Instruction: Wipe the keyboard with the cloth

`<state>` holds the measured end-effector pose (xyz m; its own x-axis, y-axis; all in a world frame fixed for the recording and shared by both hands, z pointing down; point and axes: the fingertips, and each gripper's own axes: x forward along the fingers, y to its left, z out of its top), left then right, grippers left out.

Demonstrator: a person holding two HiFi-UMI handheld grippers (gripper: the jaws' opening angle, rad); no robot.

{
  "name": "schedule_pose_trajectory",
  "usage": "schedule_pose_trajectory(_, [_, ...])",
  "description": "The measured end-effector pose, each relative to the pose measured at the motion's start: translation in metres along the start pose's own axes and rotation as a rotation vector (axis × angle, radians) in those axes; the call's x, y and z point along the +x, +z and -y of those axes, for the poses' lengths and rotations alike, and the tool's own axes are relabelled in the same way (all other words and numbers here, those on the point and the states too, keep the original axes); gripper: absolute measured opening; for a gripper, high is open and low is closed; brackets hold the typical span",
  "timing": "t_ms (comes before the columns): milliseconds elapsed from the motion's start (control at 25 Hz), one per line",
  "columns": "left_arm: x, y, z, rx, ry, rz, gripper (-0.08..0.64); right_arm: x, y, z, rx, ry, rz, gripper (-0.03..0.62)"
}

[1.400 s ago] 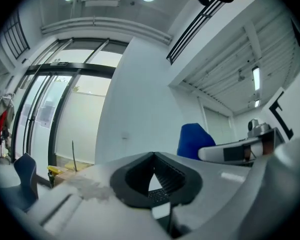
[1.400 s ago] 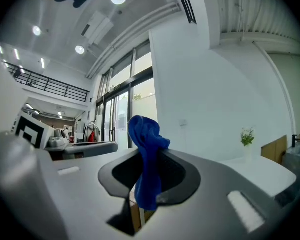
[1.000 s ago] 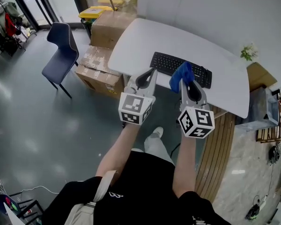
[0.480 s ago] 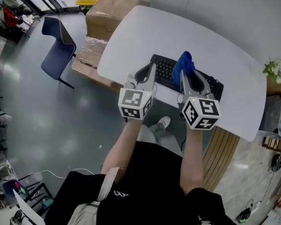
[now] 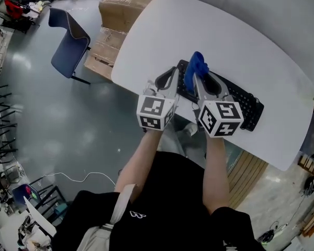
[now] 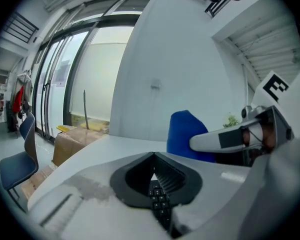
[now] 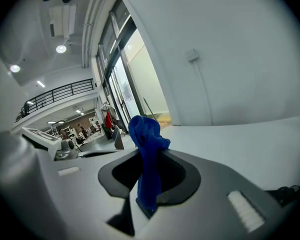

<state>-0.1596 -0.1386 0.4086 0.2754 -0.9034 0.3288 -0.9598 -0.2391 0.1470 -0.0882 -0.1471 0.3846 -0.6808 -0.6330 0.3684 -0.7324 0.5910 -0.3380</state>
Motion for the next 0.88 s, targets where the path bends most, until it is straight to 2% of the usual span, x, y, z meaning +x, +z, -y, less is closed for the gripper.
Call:
schedule_pose_trajectory(240, [0.029, -0.035, -0.027, -0.084, 0.017, -0.095, -0.003, 0.055, -0.031, 0.005, 0.015, 0.021, -0.095, 0.075])
schedule_pose_trajectory(360, [0.035, -0.055, -0.032, -0.074, 0.008, -0.147, -0.003, 0.069, -0.054, 0.006, 0.045, 0.014, -0.136, 0.075])
schedule_pose_trajectory(520, [0.048, -0.064, -0.033, -0.060, 0.000, -0.180, -0.003, 0.082, -0.067, 0.012, 0.075, 0.014, -0.153, 0.075])
schedule_pose_trajectory(680, [0.053, -0.082, -0.040, -0.035, 0.011, -0.255, -0.003, 0.092, -0.088, 0.024, 0.040, -0.066, -0.192, 0.075])
schedule_pose_trajectory(880, [0.059, -0.106, -0.033, 0.022, -0.014, -0.348, -0.003, 0.096, -0.104, 0.033, -0.006, -0.120, -0.227, 0.077])
